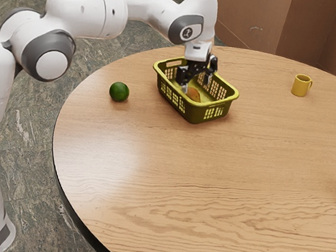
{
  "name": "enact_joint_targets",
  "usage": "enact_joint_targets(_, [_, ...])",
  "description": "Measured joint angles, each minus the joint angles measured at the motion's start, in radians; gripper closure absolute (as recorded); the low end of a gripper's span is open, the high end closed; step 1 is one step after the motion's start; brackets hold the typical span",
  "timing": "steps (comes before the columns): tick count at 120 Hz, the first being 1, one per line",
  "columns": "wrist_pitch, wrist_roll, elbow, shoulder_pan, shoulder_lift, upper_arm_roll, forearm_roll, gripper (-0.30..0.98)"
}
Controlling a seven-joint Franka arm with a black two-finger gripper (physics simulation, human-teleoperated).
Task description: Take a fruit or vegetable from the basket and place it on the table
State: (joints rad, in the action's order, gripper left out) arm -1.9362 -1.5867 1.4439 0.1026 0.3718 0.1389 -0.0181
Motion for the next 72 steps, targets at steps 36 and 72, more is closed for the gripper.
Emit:
enact_joint_targets(36, [-0.078,0.011,-0.008,0.009,0.018,0.024,-0.03,0.01])
enact_joint_targets(72, [-0.106,0.017,-0.012,0.026,0.052,0.024,-0.057,0.01])
